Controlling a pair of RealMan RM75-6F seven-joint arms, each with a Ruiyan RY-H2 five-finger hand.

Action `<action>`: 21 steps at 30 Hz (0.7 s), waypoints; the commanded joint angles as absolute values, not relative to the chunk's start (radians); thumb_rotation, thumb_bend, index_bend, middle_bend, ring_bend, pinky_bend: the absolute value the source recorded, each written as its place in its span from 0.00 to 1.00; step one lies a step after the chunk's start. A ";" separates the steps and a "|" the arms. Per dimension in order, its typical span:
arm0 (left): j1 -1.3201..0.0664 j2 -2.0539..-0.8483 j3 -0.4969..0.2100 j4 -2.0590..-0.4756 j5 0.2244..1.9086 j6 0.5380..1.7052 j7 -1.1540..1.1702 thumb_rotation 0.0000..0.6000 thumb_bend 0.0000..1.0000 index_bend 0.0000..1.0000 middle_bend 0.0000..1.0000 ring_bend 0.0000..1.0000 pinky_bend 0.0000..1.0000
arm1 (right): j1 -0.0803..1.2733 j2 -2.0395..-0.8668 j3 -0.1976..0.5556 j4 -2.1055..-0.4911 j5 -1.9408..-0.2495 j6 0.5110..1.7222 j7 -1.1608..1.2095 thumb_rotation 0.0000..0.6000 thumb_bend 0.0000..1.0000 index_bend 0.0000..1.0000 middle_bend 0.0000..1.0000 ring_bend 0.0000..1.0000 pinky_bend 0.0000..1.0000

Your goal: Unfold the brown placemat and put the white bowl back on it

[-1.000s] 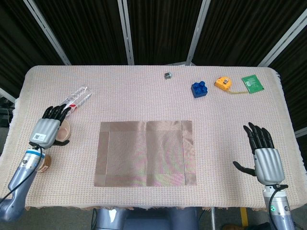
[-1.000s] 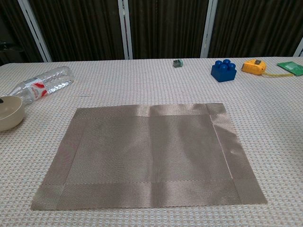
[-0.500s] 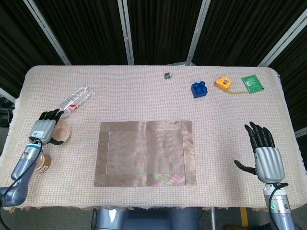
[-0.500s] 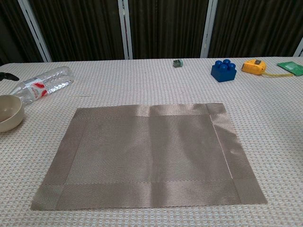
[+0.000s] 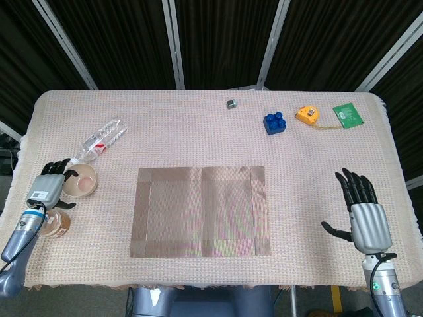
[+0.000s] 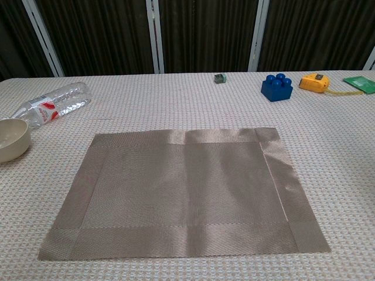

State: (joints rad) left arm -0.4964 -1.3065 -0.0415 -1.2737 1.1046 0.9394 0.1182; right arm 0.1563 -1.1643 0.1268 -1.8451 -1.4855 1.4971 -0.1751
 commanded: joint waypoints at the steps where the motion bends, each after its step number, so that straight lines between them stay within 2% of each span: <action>1: -0.492 -1.318 -0.041 -1.256 1.103 0.937 0.121 1.00 0.05 0.38 0.00 0.00 0.00 | 0.156 -1.165 0.126 -1.845 -1.486 1.496 -0.176 1.00 0.00 0.00 0.00 0.00 0.00; 10: -0.493 -1.359 -0.051 -1.211 1.101 0.922 0.131 1.00 0.22 0.45 0.00 0.00 0.00 | 0.158 -1.167 0.127 -1.841 -1.481 1.491 -0.178 1.00 0.00 0.00 0.00 0.00 0.00; 17: -0.495 -1.378 -0.058 -1.199 1.091 0.908 0.150 1.00 0.43 0.58 0.00 0.00 0.00 | 0.158 -1.166 0.129 -1.838 -1.477 1.490 -0.174 1.00 0.00 0.00 0.00 0.00 0.00; 21: -0.496 -1.378 -0.063 -1.201 1.084 0.908 0.168 1.00 0.45 0.64 0.00 0.00 0.00 | 0.158 -1.165 0.129 -1.837 -1.477 1.489 -0.172 1.00 0.00 0.00 0.00 0.00 0.00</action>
State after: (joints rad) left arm -0.4961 -1.3781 -0.0616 -1.1999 1.0857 0.9076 0.1647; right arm 0.1579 -1.1653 0.1290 -1.8369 -1.4774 1.4893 -0.1719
